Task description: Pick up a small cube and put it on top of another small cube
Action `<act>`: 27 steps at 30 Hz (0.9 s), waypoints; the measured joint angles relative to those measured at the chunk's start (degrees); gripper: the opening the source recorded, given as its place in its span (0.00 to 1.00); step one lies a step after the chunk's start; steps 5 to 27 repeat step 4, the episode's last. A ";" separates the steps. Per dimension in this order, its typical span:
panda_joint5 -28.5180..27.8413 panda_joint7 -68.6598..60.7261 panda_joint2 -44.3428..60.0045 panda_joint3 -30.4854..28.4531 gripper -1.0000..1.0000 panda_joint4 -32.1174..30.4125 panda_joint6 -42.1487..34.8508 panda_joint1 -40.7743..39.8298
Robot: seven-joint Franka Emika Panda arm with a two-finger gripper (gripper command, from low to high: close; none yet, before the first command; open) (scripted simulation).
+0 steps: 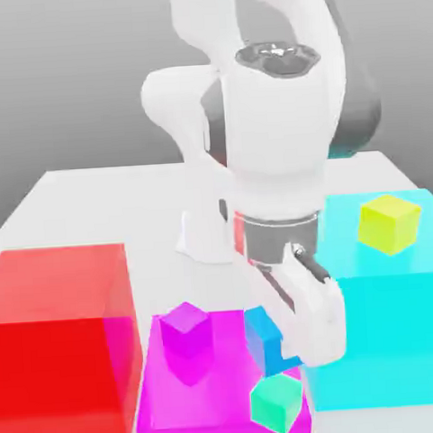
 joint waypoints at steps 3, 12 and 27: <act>-0.51 0.42 1.45 -0.15 1.00 -0.24 1.62 0.16; -0.51 0.42 1.45 -0.15 1.00 -0.24 1.62 0.16; -0.51 0.42 1.45 -0.15 1.00 -0.24 1.62 0.16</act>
